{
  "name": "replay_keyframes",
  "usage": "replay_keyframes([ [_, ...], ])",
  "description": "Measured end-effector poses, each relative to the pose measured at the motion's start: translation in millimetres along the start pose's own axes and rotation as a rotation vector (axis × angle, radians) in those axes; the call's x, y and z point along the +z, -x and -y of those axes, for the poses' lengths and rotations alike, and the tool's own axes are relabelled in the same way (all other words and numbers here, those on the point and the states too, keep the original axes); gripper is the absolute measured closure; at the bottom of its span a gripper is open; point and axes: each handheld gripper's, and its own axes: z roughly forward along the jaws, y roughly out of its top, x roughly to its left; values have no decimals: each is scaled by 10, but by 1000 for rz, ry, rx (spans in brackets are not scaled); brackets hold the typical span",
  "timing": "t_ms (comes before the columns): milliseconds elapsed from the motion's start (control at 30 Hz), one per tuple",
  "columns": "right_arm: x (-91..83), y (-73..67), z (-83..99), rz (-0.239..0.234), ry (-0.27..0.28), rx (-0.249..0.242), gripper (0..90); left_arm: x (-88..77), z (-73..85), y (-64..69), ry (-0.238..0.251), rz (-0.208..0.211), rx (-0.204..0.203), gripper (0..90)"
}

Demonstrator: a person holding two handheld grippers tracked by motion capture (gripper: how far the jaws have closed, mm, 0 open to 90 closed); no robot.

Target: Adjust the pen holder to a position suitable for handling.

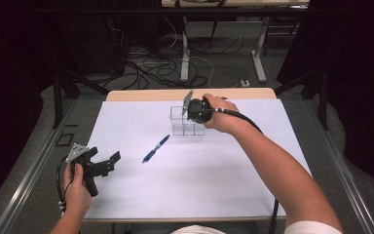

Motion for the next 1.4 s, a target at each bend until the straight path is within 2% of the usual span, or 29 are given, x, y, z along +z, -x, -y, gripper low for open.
replay_keyframes([
  [133,-82,-65,91,21,22,35,737,2,-5,4,4,2,-4,1],
  [200,-139,-139,130,41,49,70,676,0,-7,20,4,9,-12,1],
  [233,-139,-139,130,41,49,70,676,0,-7,20,4,9,-12,1],
  [300,-211,-242,208,55,97,124,589,-3,-21,37,8,19,-19,1],
  [400,-278,-345,297,100,133,137,545,-2,-33,49,10,24,-16,1],
  [500,-349,-425,403,122,191,218,510,1,-53,84,10,31,-20,1],
  [533,-371,-458,441,108,210,282,493,1,-60,87,6,34,-20,1],
  [567,-394,-485,479,101,231,327,474,2,-65,94,7,36,-25,1],
  [633,-434,-529,554,103,272,367,409,2,-75,104,11,40,-31,1],
  [700,-479,-580,629,141,308,402,333,-2,-86,109,13,39,-36,1],
  [733,-502,-613,670,150,336,426,313,-3,-92,114,12,34,-39,1],
  [767,-502,-613,670,150,336,426,313,-3,-92,114,12,34,-39,1],
  [800,-542,-685,760,184,399,445,271,-4,-99,126,8,31,-46,1],
  [833,-560,-726,805,209,416,456,253,-4,-103,130,9,29,-47,1],
  [900,-575,-759,849,226,421,463,224,-5,-110,130,9,26,-46,1],
  [967,-604,-851,979,251,425,549,151,-5,-126,138,2,16,-58,1],
  [1033,-621,-913,1076,272,436,613,145,-1,-140,145,3,4,-59,1],
  [1100,-637,-960,1180,288,451,662,113,1,-149,156,-2,0,-72,1],
  [1133,-637,-960,1180,288,451,662,113,3,-150,165,-2,-3,-83,1],
  [1167,-643,-982,1232,292,452,690,90,4,-151,163,-9,9,-84,1],
  [1200,-651,-1027,1322,302,446,748,36,7,-151,171,-14,11,-89,1],
  [1233,-653,-1045,1370,312,447,763,18,13,-153,185,-20,11,-98,1],
  [1333,-658,-1106,1504,325,450,854,0,32,-159,215,-32,14,-75,1],
  [1400,-662,-1139,1596,335,472,908,0,36,-173,232,-32,16,-71,1],
])
